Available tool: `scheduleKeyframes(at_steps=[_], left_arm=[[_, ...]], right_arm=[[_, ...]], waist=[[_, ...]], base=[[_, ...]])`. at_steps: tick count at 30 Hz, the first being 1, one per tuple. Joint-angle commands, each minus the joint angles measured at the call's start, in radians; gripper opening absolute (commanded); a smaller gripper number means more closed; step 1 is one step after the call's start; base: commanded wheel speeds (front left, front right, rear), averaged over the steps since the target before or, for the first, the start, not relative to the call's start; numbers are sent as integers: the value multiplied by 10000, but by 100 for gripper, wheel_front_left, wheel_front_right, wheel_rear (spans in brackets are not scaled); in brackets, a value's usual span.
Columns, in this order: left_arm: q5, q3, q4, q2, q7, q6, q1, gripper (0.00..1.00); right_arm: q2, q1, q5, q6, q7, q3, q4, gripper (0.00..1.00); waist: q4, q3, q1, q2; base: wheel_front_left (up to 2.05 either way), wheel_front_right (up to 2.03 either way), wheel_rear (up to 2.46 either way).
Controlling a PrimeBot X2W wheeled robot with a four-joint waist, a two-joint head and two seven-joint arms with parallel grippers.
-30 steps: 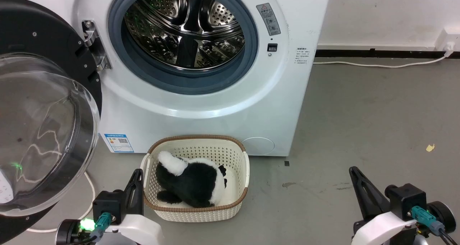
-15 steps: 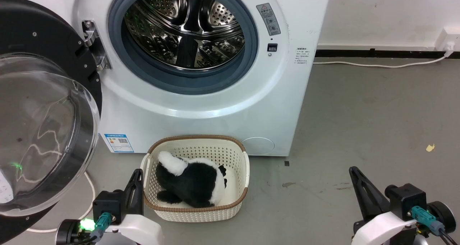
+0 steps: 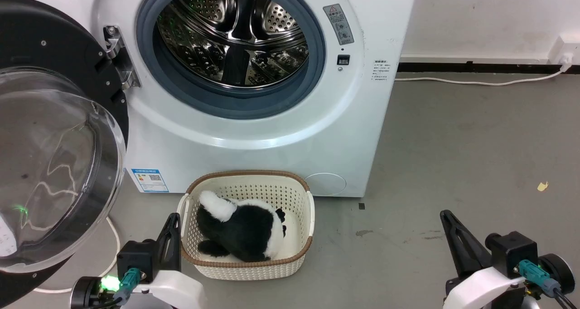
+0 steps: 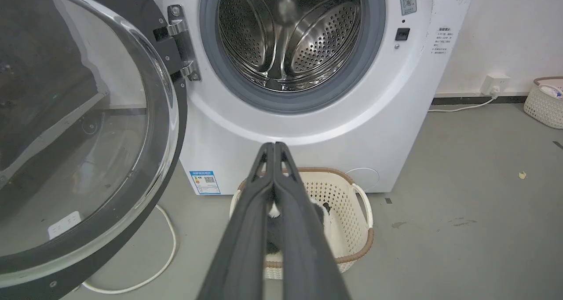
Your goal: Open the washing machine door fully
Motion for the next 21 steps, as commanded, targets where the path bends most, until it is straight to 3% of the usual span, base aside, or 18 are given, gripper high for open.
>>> scheduleKeyframes(at_steps=[1,21], left_arm=[[91,11,-34,3,3,-43,-154,0],[91,11,-34,3,3,-43,-154,0]], right_arm=[[47,-123,-78,8,5,-5,26,0],[47,-123,-78,8,5,-5,26,0]], waist=[[0,0,0,-1],[0,0,0,-1]], base=[[0,0,0],[0,0,0]])
